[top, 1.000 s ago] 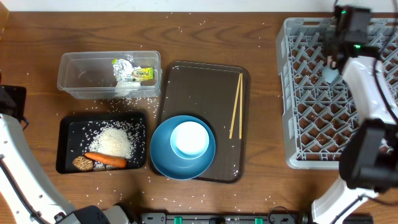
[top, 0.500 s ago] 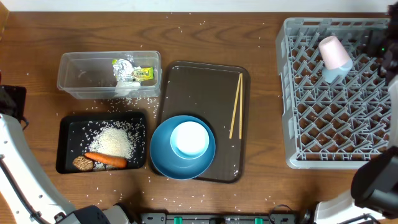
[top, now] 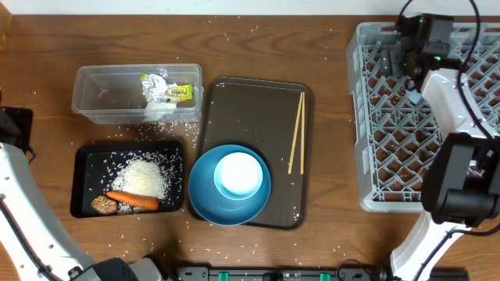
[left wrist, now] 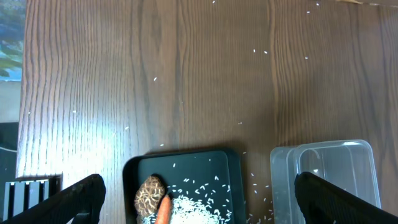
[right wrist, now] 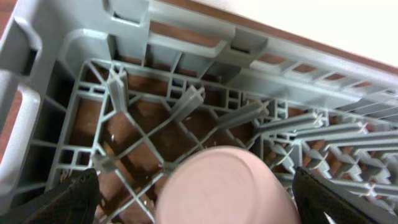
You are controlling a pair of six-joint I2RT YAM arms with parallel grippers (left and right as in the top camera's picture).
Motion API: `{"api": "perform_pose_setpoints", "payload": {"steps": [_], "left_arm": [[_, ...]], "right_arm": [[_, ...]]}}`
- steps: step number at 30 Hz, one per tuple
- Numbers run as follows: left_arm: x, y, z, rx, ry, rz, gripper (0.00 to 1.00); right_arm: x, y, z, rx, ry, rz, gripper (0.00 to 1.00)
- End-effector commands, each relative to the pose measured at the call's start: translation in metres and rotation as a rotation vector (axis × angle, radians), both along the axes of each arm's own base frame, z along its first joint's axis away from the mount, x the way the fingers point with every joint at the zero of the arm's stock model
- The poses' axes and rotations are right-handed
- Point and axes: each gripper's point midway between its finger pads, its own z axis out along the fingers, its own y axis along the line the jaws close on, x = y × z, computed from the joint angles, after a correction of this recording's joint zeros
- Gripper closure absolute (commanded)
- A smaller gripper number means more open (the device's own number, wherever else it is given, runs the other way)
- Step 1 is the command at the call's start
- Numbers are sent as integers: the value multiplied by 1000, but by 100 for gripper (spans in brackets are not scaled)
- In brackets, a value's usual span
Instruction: Sort waste into correct bins and load items into the dishwasher rack
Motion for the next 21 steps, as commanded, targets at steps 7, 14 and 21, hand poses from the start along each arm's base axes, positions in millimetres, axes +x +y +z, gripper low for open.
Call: {"api": "perform_pose_setpoints", "payload": {"steps": [7, 14, 21], "left_arm": [[-1, 1, 1, -2, 0, 2, 2], [-1, 1, 1, -2, 0, 2, 2], [-1, 1, 1, -2, 0, 2, 2]], "right_arm": [[-4, -26, -12, -123, 41, -92, 11], [-13, -43, -18, -104, 75, -118, 16], [-14, -41, -19, -77, 72, -137, 36]]}}
